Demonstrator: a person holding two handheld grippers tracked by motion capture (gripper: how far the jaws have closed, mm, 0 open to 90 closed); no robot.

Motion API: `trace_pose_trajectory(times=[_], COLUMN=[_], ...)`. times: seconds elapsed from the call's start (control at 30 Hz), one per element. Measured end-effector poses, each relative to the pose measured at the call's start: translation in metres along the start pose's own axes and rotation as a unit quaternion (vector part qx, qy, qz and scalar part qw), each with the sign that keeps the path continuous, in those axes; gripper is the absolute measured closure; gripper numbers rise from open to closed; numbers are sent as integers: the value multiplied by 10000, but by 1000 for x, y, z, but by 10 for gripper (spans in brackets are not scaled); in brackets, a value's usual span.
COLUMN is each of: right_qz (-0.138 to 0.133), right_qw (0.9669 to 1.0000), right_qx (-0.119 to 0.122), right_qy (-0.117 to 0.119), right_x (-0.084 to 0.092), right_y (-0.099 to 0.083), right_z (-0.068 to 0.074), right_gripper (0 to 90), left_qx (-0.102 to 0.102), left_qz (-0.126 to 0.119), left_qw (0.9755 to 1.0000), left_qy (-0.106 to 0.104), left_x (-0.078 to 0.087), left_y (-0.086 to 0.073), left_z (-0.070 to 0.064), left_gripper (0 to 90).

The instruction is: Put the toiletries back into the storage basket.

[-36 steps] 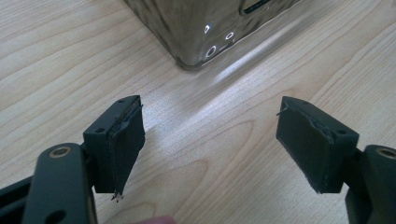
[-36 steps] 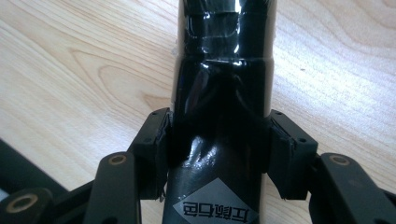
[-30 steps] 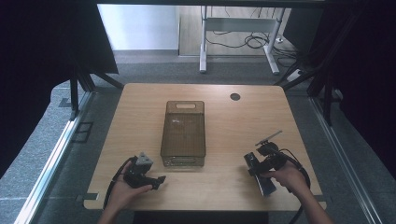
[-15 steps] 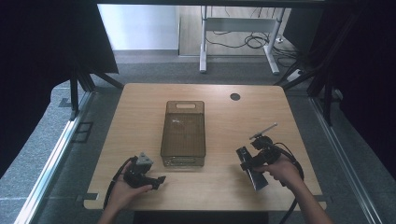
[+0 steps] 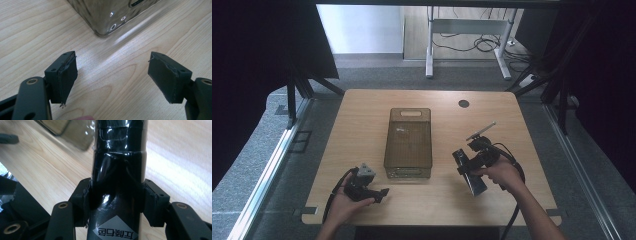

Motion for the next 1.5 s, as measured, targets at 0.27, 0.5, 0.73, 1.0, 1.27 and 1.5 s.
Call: trace_pose_trajectory(times=[0.27, 0.5, 0.73, 1.0, 1.27, 1.5], right_qz=[-23, -41, -33, -60, -80, -73], right_qw=[9999, 9998, 9997, 9994, 9991, 9990], right_qx=[43, 127, 224, 313, 389, 396], right_qy=[91, 123, 114, 144, 163, 188], right_x=[3, 3, -1, -1, 0, -3], right_y=[23, 42, 56, 67, 77, 89], right_z=[17, 32, 42, 58, 72, 80], right_gripper=[464, 463, 463, 463, 463, 463], left_qx=[-25, -35, -34, -13, -5, -3], left_qz=[5, -10, -23, -27, -17, -11], left_qw=[10000, 10000, 10000, 10000, 10000, 10000], left_qy=[-10, -18, -2, -11, -22, -33], left_x=[0, 0, 1, 0, -1, -1], left_y=[0, 0, 0, 0, 0, -1], left_z=[0, 0, 2, 1, 1, 1], left_gripper=[238, 238, 238, 239, 238, 238])
Point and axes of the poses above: each handheld gripper's, and its own axes: x roughly backward along the jaws, y roughly out of its top, z roughly to its left, the point moved 7 cm from there along -x, roughly forward along the jaws, and after that the axes turned 10 degrees about -x, right-handed, at the moved point
